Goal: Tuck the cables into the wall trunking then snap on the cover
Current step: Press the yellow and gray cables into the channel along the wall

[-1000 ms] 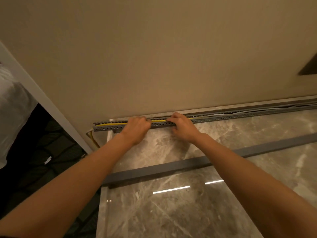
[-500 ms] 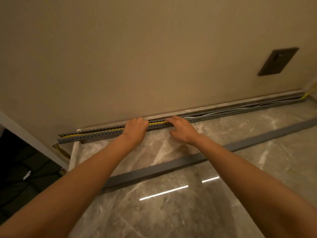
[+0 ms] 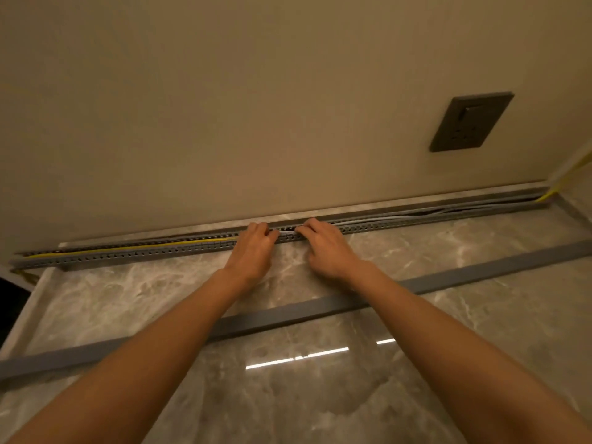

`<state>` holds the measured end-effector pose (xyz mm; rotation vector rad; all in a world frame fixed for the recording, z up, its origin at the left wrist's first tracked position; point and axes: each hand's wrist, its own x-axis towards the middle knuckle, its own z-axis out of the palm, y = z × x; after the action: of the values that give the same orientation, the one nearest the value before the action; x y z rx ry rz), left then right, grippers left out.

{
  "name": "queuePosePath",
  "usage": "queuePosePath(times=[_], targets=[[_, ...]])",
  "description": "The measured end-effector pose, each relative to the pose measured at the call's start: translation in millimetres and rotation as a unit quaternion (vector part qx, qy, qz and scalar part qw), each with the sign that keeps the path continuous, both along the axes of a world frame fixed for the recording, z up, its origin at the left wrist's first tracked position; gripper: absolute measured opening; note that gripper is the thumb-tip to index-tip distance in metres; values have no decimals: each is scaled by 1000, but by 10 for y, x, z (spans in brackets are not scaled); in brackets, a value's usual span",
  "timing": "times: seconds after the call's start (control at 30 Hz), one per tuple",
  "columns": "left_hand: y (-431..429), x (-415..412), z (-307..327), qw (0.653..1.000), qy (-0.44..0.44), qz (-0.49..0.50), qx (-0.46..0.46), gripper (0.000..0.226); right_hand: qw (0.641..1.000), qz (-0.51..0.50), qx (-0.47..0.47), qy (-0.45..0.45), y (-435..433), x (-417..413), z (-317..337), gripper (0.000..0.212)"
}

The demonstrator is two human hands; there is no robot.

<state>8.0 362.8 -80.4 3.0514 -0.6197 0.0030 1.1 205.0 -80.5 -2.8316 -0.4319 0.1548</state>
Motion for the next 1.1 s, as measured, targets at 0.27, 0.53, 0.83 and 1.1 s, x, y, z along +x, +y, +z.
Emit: queuePosePath(times=[0.27,0.53,0.83,1.1], targets=[[-472,25,314,988,66,106,88,26,997,2,71,22,-675,-32,88,56],[-921,-86,227,986,91,134,26,24,995,-85,4,-50,-1324,-84,-78,53],[-1027,-26,248,979,123,138,89,30,990,-133,-29,27,-1246,-10,10,48],[-1479,-92,469,990,98,78,64,32,987,-140,34,64,-1790,-301,188,58]])
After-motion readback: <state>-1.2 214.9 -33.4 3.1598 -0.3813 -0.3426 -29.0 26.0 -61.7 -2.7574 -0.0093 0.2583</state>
